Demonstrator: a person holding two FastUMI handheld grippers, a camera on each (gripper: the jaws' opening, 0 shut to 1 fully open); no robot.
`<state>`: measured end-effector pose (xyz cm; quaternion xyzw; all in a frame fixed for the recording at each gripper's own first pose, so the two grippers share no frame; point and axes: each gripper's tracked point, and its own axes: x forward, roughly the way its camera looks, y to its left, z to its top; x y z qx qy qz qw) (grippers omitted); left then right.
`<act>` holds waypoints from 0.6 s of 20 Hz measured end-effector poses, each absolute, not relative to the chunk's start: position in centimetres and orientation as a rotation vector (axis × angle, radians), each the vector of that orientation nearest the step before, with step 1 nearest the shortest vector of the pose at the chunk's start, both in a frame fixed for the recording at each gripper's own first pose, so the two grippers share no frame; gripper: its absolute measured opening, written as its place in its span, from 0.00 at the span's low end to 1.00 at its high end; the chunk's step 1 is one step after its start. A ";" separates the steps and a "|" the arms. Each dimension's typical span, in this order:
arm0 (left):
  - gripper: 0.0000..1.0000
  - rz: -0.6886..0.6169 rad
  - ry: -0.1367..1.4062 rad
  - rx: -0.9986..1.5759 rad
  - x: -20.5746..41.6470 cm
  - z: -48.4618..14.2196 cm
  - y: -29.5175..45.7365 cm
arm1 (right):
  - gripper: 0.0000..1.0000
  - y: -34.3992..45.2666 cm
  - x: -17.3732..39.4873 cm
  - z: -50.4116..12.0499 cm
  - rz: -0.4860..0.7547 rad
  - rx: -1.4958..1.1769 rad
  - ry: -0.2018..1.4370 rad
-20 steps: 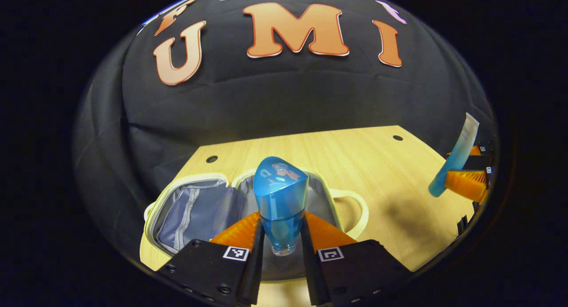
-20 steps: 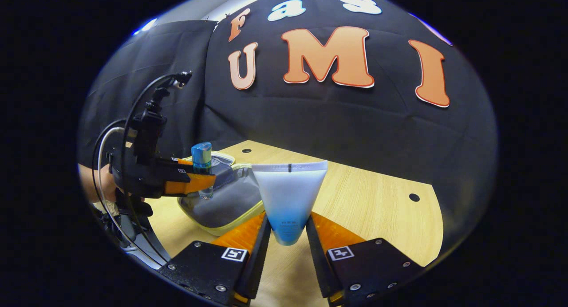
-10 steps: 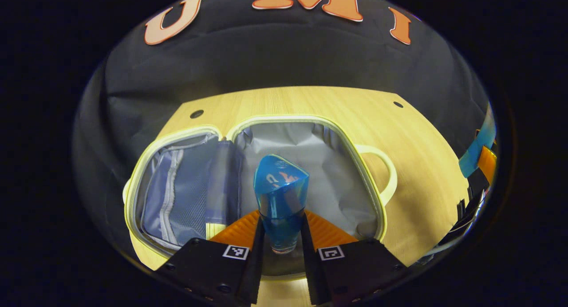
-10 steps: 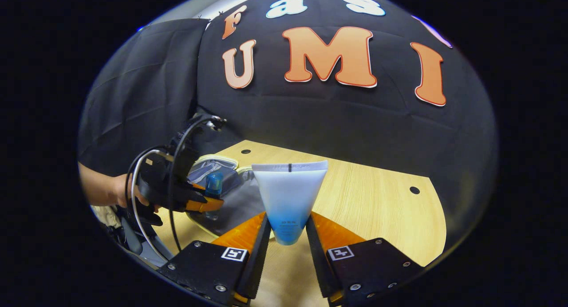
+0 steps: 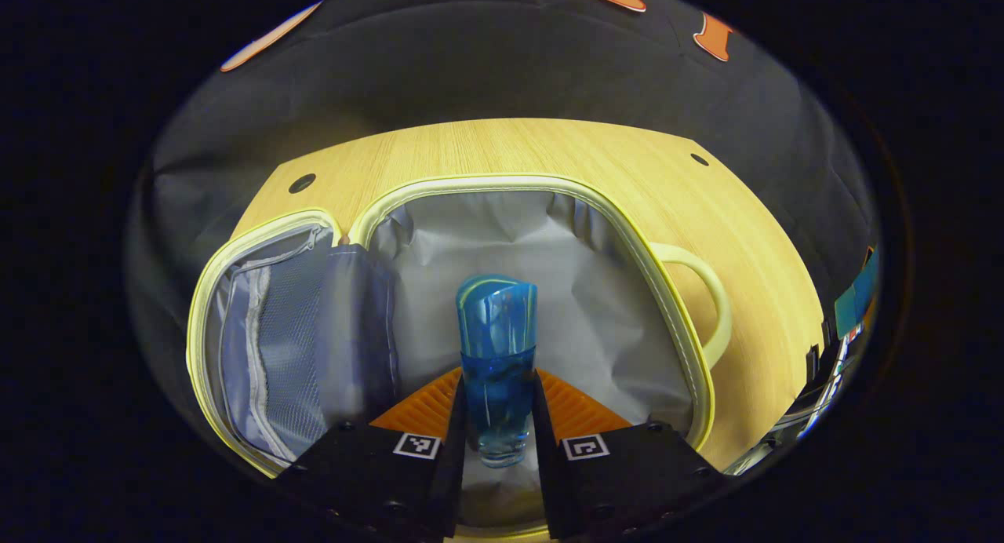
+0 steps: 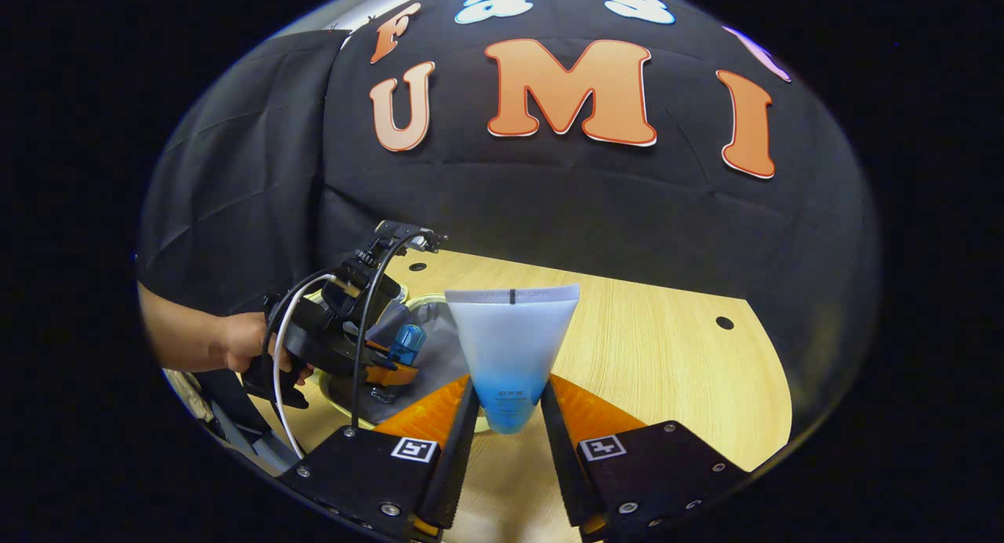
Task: First open the suitcase, pack the skin care products into it, and then close the suitcase.
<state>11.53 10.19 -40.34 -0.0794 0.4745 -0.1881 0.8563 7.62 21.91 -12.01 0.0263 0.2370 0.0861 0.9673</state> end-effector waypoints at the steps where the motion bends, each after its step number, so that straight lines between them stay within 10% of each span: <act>1: 0.42 -0.396 1.003 -0.174 11.8 -40.7 10.2 | 0.52 22.2 7.9 -12.3 0.169 0.054 0.486; 7: 0.46 -0.371 1.031 -0.239 12.2 -41.9 10.6 | 0.52 24.9 9.5 -14.4 0.230 0.086 0.569; 12: 0.77 -0.383 0.915 -0.310 12.3 -38.4 12.4 | 0.52 26.9 10.7 -15.9 0.260 0.107 0.626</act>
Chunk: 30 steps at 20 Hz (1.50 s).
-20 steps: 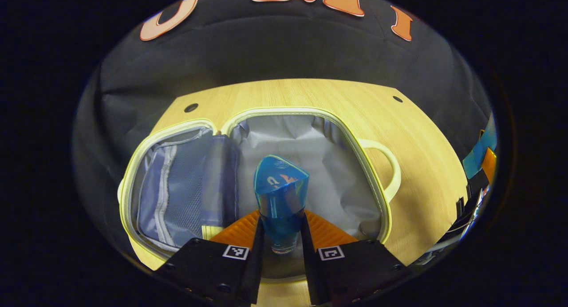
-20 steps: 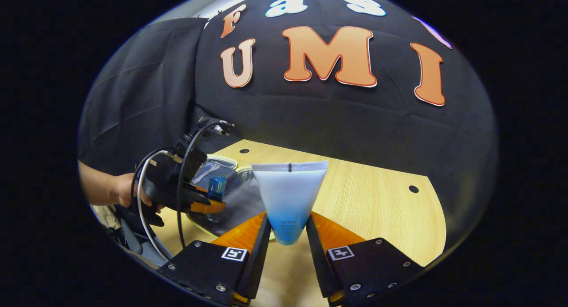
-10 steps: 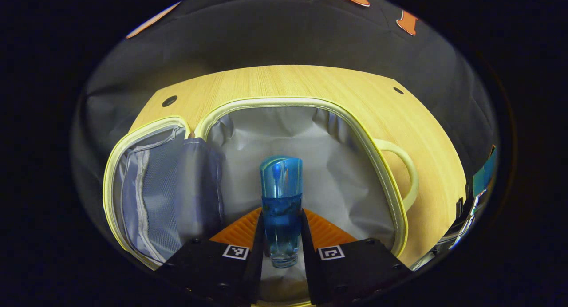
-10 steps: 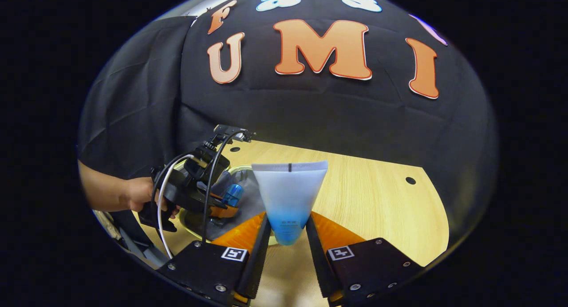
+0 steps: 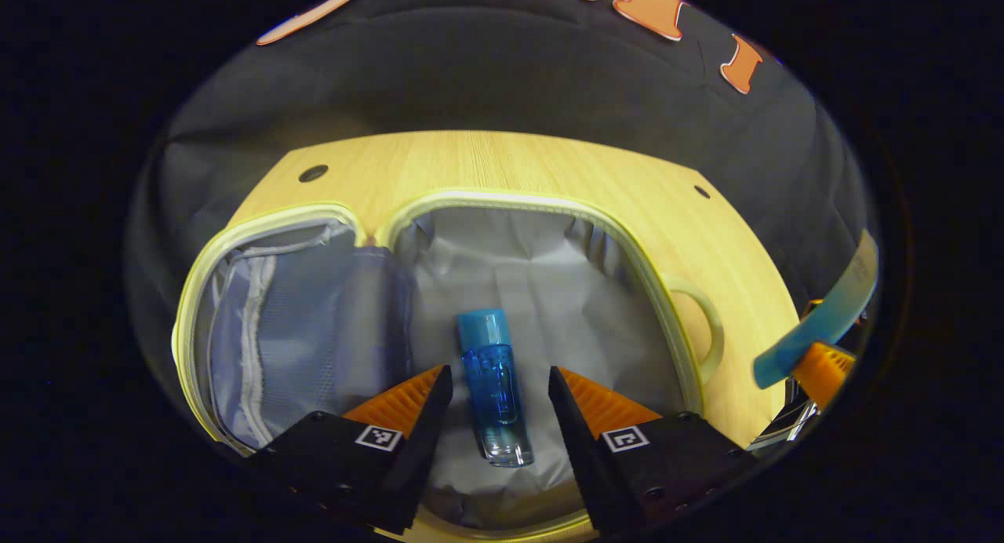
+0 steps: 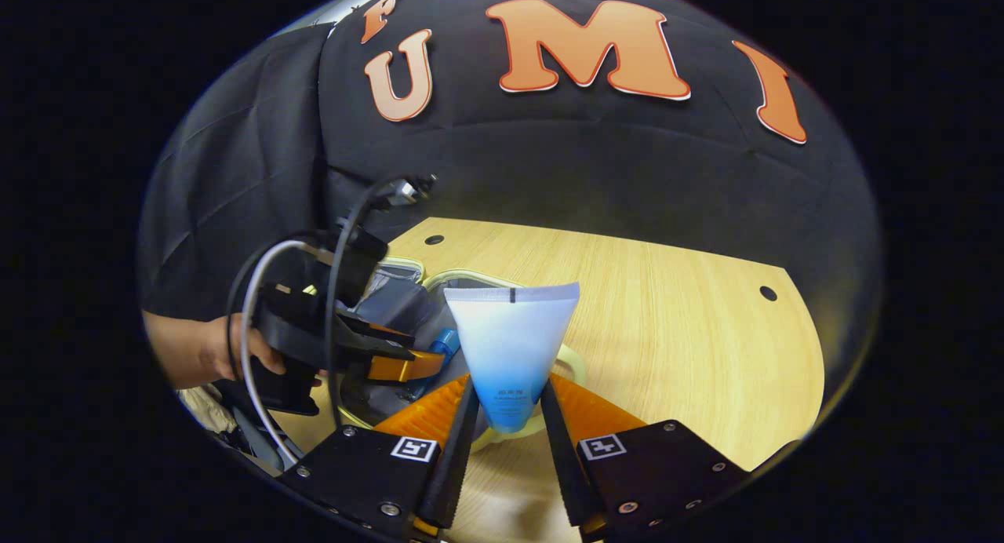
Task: First open the suitcase, pack the skin care products into it, and then close the suitcase.
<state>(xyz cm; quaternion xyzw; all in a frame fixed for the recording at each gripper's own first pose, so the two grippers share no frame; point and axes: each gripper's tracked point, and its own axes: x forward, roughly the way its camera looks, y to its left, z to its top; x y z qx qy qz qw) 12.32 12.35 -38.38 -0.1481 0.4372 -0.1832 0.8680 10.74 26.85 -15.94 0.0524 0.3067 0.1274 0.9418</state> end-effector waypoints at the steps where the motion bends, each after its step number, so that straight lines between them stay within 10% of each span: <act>1: 0.81 -0.376 0.892 -0.322 12.3 -37.6 13.1 | 0.52 27.2 11.1 -16.2 0.265 0.102 0.634; 16: 0.92 -0.044 0.664 -0.376 8.9 -31.2 37.1 | 0.52 35.1 12.8 -24.2 0.294 0.104 0.872; 30: 0.99 0.258 0.669 -0.855 4.3 -38.9 54.7 | 0.55 34.5 12.8 -25.6 0.194 0.115 0.976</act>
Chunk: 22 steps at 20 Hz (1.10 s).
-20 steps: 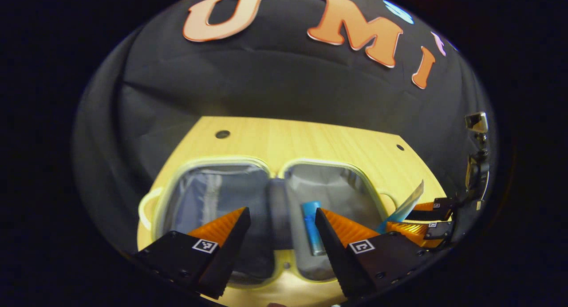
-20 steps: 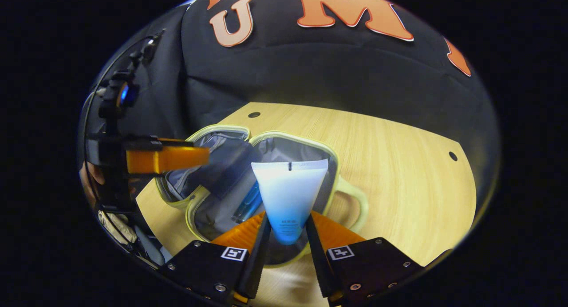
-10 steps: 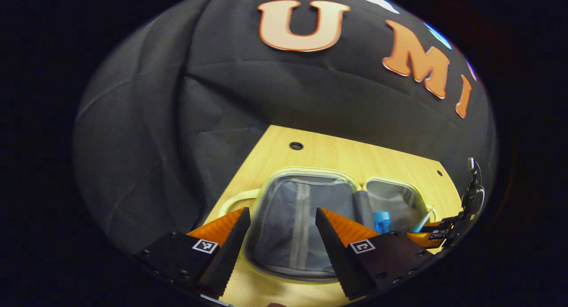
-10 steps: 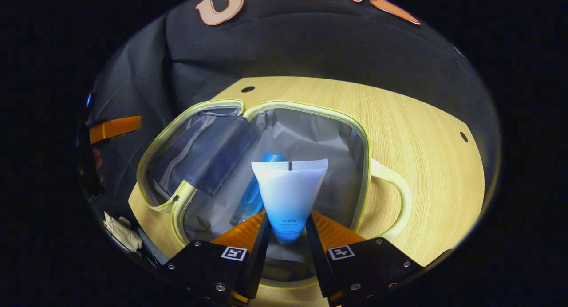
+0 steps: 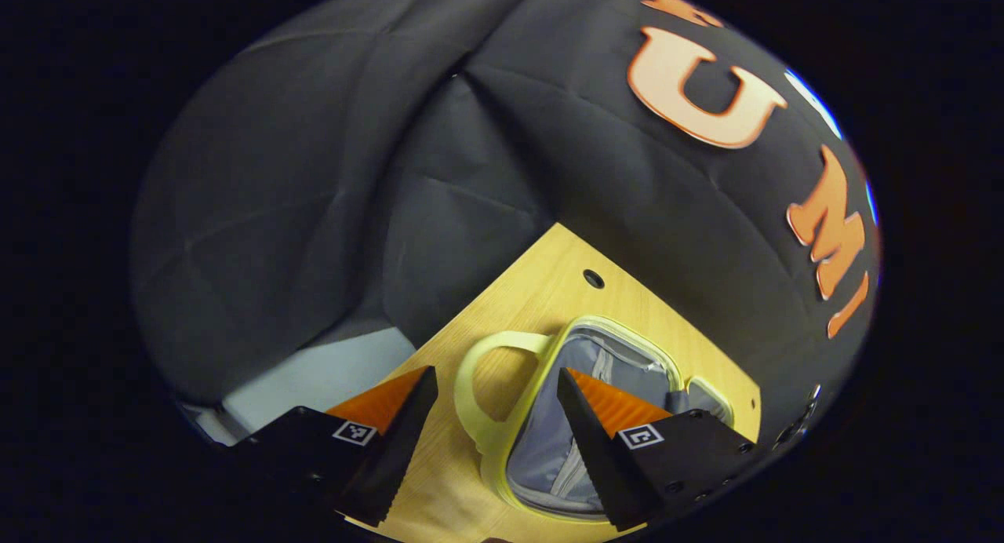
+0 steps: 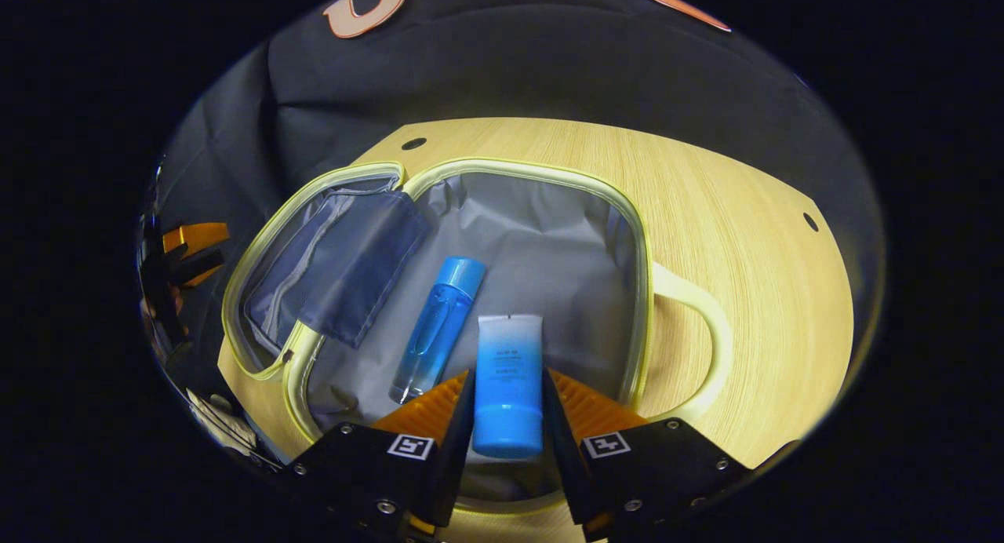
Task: First open the suitcase, pack the skin care products into it, and then close the suitcase.
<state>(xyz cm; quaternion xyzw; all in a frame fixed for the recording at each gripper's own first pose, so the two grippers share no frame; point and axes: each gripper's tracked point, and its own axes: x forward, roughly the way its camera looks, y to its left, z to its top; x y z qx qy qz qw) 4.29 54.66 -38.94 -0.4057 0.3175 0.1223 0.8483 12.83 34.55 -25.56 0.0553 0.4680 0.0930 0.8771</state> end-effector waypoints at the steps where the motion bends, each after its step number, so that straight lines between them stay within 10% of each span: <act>1: 0.95 0.262 0.669 -0.878 4.3 -39.4 54.9 | 0.58 34.4 12.8 -24.9 0.192 0.119 0.958; 9: 0.81 0.143 0.711 -1.168 7.1 -44.6 52.4 | 0.87 30.8 13.4 -18.8 0.141 0.158 0.781; 13: 0.52 0.088 0.731 -1.296 7.9 -45.7 51.5 | 0.88 28.1 12.5 -16.5 0.104 0.146 0.725; 15: 0.11 0.136 0.730 -1.309 8.5 -46.7 52.1 | 0.88 27.0 11.8 -16.2 0.085 0.127 0.720; 22: 0.14 0.028 0.562 -1.196 8.0 -39.2 53.3 | 0.88 24.2 11.1 -14.2 0.023 0.097 0.649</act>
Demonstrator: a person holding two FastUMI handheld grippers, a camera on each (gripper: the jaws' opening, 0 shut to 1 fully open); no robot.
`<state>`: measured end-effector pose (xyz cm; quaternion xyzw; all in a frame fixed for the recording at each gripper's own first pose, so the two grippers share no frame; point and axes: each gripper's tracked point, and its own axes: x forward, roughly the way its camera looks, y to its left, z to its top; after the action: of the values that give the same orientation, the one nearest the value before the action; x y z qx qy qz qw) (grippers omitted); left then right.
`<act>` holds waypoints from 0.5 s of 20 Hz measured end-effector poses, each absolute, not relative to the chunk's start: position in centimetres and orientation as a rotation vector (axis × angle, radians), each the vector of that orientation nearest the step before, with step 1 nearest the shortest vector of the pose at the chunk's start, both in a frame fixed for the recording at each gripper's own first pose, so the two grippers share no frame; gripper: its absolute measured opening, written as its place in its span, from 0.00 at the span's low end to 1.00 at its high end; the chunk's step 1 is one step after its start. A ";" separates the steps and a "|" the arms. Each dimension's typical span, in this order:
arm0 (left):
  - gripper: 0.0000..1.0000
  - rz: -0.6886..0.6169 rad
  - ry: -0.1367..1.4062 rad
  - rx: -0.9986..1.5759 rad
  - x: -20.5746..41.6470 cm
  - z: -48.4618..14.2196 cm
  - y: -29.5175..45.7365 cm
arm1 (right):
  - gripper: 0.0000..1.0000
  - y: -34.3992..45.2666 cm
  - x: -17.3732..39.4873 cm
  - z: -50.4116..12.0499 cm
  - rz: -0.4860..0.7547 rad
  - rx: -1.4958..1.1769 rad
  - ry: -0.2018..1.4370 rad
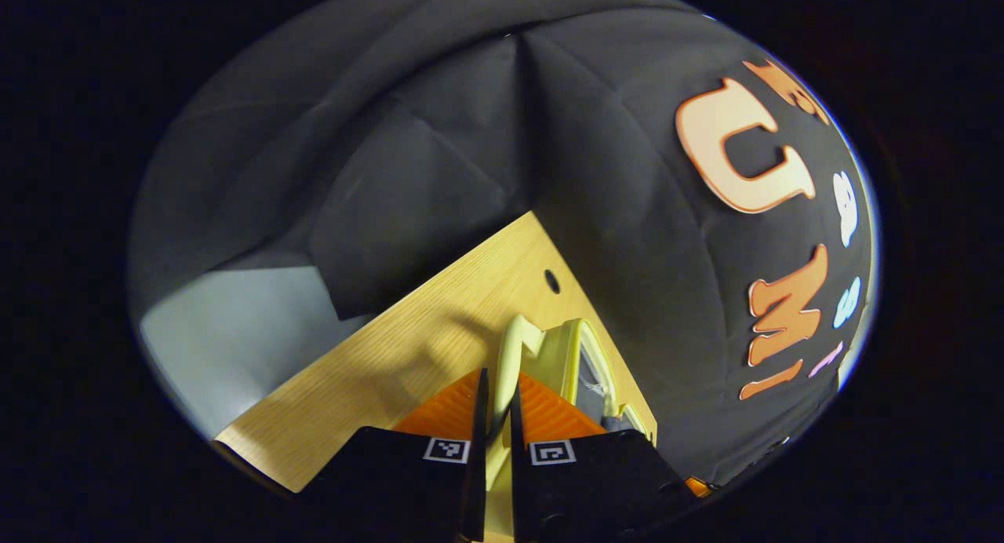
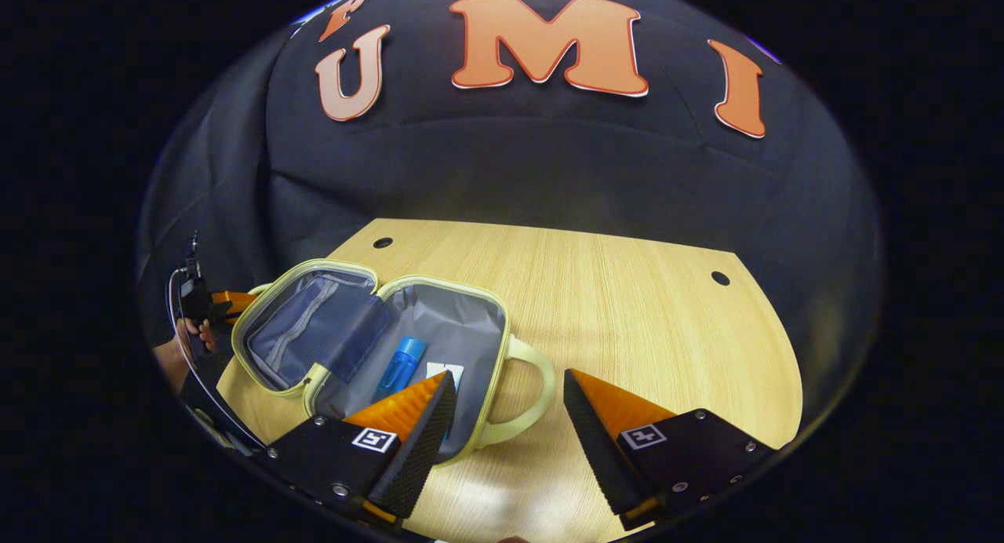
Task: First open the suitcase, pack the skin care products into it, and then close the suitcase.
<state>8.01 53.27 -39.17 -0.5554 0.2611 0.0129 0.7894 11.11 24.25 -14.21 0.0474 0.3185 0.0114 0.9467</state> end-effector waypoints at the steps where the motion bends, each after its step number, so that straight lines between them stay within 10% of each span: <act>1: 0.13 0.014 0.537 -1.157 8.0 -37.2 53.2 | 0.89 24.1 11.3 -13.9 0.023 0.097 0.636; 10: 0.07 -0.114 0.352 -0.996 7.6 -20.7 50.0 | 0.89 20.7 11.2 -10.7 0.040 0.090 0.540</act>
<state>7.61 49.96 -20.72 -0.4749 0.1679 -0.0542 0.8622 11.16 20.69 -10.71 0.0443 0.2664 0.0196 0.9626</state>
